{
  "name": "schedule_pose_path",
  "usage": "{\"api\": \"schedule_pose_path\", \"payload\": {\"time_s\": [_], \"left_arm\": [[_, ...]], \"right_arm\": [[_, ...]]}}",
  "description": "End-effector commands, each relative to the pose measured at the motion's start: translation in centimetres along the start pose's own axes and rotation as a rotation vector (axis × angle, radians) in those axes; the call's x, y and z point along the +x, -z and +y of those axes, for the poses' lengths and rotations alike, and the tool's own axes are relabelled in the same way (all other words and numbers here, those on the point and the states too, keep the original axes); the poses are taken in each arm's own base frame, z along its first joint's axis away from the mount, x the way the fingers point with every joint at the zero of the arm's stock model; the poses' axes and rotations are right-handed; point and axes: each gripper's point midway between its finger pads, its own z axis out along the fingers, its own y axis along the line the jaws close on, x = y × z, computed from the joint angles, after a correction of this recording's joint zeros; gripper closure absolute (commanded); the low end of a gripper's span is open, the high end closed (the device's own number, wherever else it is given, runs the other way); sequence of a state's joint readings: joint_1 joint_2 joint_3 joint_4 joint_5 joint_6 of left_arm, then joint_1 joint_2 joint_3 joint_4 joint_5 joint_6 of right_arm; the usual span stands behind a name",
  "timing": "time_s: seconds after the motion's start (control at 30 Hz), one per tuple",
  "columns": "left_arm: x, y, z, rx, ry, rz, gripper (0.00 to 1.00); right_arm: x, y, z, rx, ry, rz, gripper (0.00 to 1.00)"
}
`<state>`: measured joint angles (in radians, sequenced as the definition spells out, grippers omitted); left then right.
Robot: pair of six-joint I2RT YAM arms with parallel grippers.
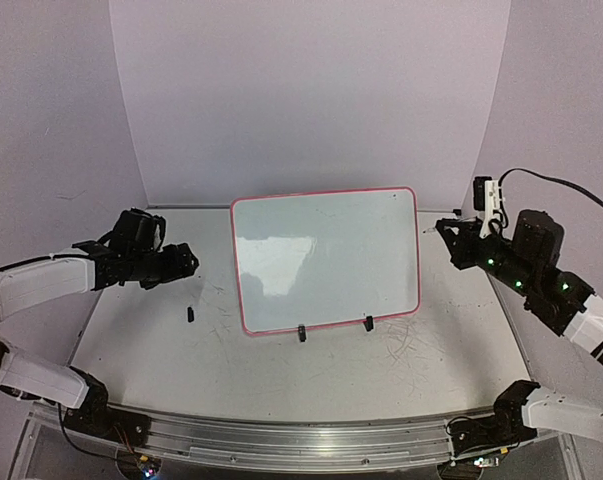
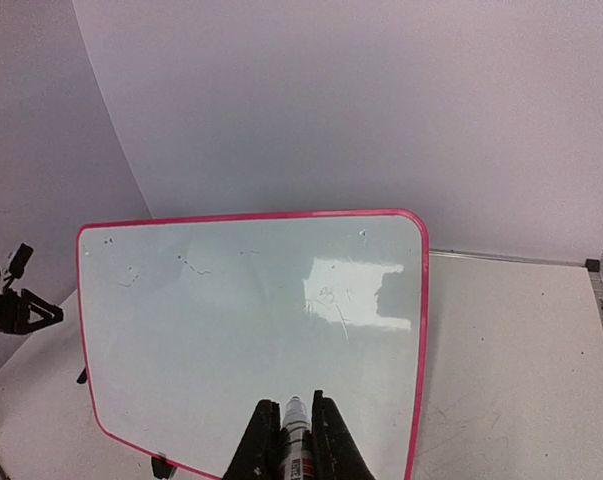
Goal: Write a sentence on the whiteboard
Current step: Place the pen cap at the center of the board, then hold the whiteboard at the center of the board.
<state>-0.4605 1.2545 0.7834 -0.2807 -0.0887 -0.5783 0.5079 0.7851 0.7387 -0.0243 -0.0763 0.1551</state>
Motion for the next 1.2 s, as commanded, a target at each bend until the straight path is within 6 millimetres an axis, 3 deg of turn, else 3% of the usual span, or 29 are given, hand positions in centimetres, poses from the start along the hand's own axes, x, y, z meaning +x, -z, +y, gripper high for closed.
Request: {"api": "schedule_pose_path", "payload": {"time_s": [0.0, 0.03, 0.17, 0.37, 0.53, 0.83, 1.03, 1.17], "left_arm": [[-3.4, 3.5, -5.1, 0.367, -0.035, -0.086, 0.08], [-3.9, 4.3, -6.2, 0.441, -0.051, -0.114, 0.02], [-4.8, 5.8, -9.3, 0.624, -0.142, -0.166, 0.01], [-4.8, 1.9, -10.3, 0.649, -0.059, -0.03, 0.01], [-5.0, 0.1, -11.3, 0.673, -0.096, 0.008, 0.01], [-7.2, -0.7, -12.7, 0.707, -0.214, -0.073, 0.02], [-5.9, -1.1, -14.3, 0.857, -0.26, -0.012, 0.03], [-6.3, -1.0, -15.3, 0.926, -0.258, 0.021, 0.05]], "right_arm": [[-0.5, -0.4, 0.4, -0.019, 0.008, 0.015, 1.0], [-0.4, -0.6, 0.7, -0.033, 0.008, 0.021, 1.0], [-0.5, -1.6, 1.9, -0.097, 0.0, 0.042, 1.0], [-0.8, -3.3, 4.0, -0.172, -0.019, 0.073, 1.0], [-0.8, -4.0, 6.0, -0.206, -0.015, 0.086, 1.0], [-1.2, -5.9, 9.5, -0.274, -0.019, 0.087, 1.0], [-2.1, -7.2, 11.5, -0.314, 0.005, 0.084, 1.0], [-2.7, -8.0, 13.0, -0.35, 0.029, 0.076, 1.0]]}}
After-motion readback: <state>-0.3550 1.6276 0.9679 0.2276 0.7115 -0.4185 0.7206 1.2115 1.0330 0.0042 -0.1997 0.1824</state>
